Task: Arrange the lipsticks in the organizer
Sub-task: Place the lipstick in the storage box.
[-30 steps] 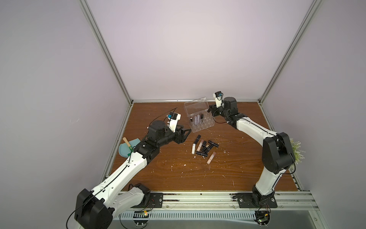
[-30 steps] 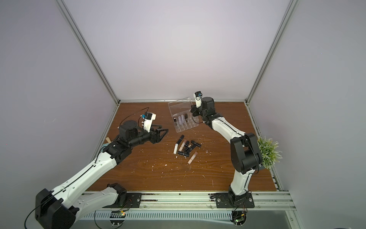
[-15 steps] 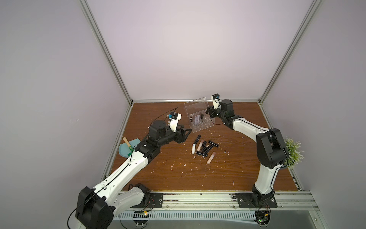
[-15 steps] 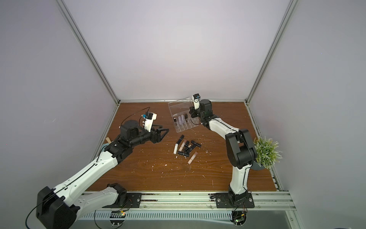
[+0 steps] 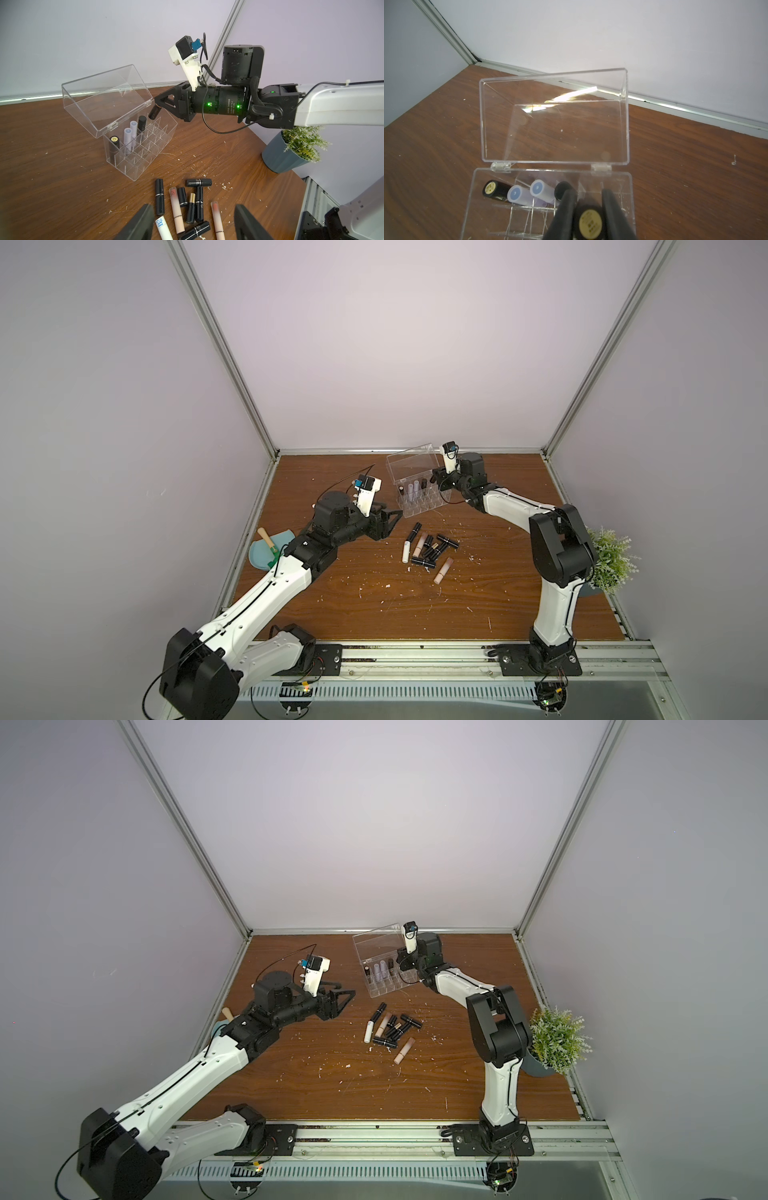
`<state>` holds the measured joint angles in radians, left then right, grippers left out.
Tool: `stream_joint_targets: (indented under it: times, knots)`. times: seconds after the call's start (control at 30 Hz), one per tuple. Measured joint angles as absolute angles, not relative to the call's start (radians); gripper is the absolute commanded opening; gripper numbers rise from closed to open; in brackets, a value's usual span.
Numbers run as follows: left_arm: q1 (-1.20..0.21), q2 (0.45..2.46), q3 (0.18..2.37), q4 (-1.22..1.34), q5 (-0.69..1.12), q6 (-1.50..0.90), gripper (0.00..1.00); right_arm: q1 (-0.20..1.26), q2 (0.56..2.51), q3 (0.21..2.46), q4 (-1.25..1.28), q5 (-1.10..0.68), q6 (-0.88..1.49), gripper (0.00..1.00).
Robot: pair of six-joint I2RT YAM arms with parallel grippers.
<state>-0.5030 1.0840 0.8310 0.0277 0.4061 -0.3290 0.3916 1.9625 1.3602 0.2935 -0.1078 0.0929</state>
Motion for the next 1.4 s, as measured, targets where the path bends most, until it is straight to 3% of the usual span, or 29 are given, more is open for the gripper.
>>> stream_joint_targets:
  times: [0.77, 1.07, 1.23, 1.4]
  knots:
    - [-0.503, 1.101, 0.812, 0.051, 0.423, -0.345, 0.65, 0.397, 2.054, 1.423, 0.299, -0.109, 0.093, 0.16]
    - [-0.503, 1.101, 0.812, 0.057, 0.424, -0.349, 0.66, 0.397, 2.067, 1.43, 0.284, -0.109, 0.086, 0.3]
    - [-0.503, 1.116, 0.812, 0.066, 0.422, -0.36, 0.66, 0.397, 2.067, 1.431, 0.279, -0.109, 0.083, 0.46]
    - [-0.503, 1.16, 0.81, 0.072, 0.414, -0.37, 0.65, 0.397, 2.065, 1.43, 0.279, -0.109, 0.082, 0.49]
